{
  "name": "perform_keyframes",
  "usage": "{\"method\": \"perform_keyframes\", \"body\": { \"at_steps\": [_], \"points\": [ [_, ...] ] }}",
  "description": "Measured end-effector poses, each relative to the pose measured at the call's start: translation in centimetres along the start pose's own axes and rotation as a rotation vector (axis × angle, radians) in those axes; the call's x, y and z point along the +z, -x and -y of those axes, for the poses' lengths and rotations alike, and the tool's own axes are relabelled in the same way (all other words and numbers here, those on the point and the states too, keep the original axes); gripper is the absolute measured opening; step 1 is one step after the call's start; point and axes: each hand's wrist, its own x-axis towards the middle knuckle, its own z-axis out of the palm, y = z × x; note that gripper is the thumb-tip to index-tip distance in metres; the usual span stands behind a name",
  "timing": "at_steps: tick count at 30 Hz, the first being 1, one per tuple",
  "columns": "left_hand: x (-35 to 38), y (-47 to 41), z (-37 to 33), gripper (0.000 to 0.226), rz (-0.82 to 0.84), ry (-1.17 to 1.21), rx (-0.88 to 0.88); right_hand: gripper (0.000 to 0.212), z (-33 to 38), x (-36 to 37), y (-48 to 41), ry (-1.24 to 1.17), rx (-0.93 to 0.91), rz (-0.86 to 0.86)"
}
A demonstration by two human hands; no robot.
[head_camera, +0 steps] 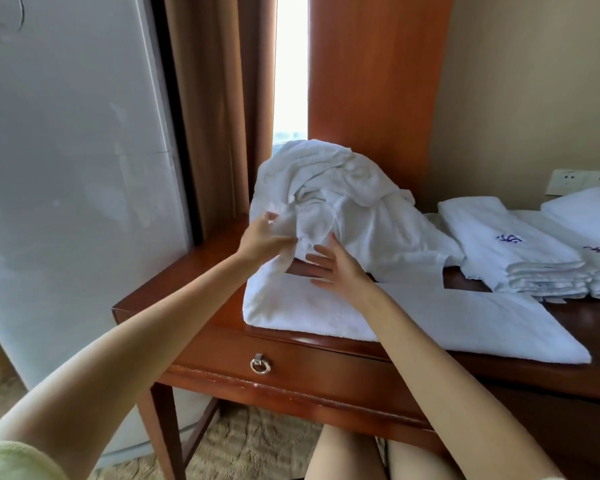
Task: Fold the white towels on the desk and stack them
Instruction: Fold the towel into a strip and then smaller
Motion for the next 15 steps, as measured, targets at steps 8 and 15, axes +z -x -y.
{"method": "perform_keyframes", "body": {
  "at_steps": [8,15],
  "points": [
    [13.2,5.0,-3.3,0.051,0.142,-0.313,0.472,0.023,4.7,-8.3,2.4,-0.253,0.263,-0.216],
    [16.0,5.3,-1.4,0.097,0.253,-0.79,0.693,0.046,7.4,-20.5,7.0,0.099,-0.041,-0.333]
  ]
}}
